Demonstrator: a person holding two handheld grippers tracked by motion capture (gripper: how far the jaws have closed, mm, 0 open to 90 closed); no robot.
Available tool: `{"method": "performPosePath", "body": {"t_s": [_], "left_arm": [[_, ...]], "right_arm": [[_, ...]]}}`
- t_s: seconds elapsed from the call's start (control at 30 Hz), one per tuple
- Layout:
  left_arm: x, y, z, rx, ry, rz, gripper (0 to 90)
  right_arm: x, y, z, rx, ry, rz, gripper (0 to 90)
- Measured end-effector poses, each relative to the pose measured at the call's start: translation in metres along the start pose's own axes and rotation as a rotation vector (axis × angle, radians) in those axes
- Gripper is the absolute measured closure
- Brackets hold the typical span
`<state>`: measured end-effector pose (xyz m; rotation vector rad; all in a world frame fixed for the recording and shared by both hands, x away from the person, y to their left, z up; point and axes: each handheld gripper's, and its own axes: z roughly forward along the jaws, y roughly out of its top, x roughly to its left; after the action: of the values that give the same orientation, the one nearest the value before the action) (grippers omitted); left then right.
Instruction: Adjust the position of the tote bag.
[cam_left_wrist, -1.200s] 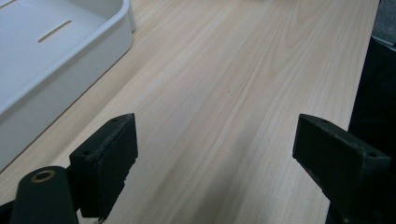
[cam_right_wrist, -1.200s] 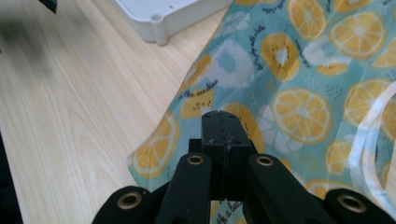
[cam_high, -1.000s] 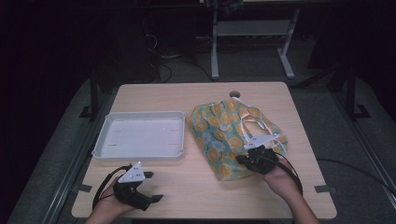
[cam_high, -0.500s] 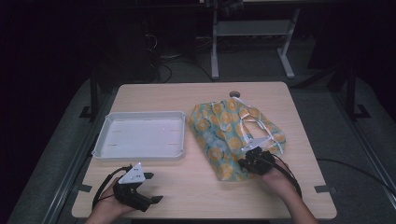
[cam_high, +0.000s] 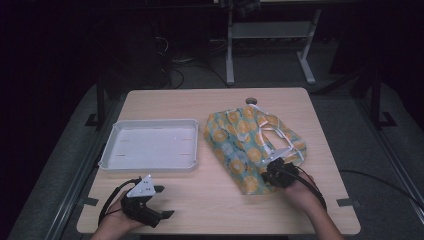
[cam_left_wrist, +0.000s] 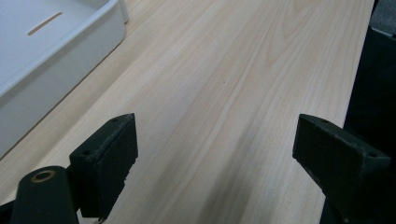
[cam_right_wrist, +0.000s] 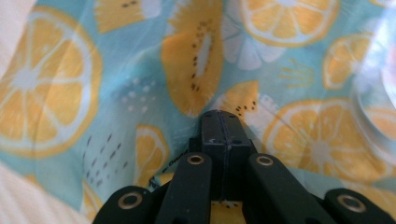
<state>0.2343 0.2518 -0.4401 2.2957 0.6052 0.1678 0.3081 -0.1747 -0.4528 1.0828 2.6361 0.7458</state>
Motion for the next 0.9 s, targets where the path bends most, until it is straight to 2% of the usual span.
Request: {"method": "performPosePath", "body": {"t_s": [0.2,0.43,0.5,0.63,0.7,0.77,0.8,0.83,0.9], "left_arm": [[-0.001,0.0,0.001,0.004,-0.007,0.006,13.6],[-0.001,0.0,0.001,0.004,-0.01,0.012,13.6],[-0.001,0.0,0.002,0.007,-0.011,0.011,13.6],[-0.001,0.0,0.002,0.009,-0.014,0.012,13.6],[-0.001,0.001,0.002,0.015,-0.015,0.015,13.6],[-0.001,0.001,0.003,0.011,-0.016,0.011,13.6],[-0.002,0.001,0.003,0.011,-0.017,0.012,13.6],[-0.002,0.002,0.004,0.011,-0.018,0.012,13.6],[-0.003,0.002,0.004,0.013,-0.018,0.011,13.6]], "right_arm": [[-0.023,-0.013,-0.009,0.01,-0.048,0.047,89.9],[-0.039,-0.02,-0.014,0.019,-0.087,0.071,89.9],[-0.047,-0.024,-0.016,0.02,-0.114,0.09,89.9],[-0.051,-0.026,-0.018,0.022,-0.111,0.105,89.9],[-0.051,-0.021,-0.024,0.001,-0.111,0.11,89.8],[-0.047,-0.005,-0.037,-0.069,-0.107,0.102,89.8],[-0.047,-0.005,-0.037,-0.069,-0.107,0.102,89.8],[-0.042,0.007,-0.039,-0.097,-0.092,0.068,89.8],[-0.041,0.013,-0.04,-0.107,-0.085,0.057,89.9]]}}
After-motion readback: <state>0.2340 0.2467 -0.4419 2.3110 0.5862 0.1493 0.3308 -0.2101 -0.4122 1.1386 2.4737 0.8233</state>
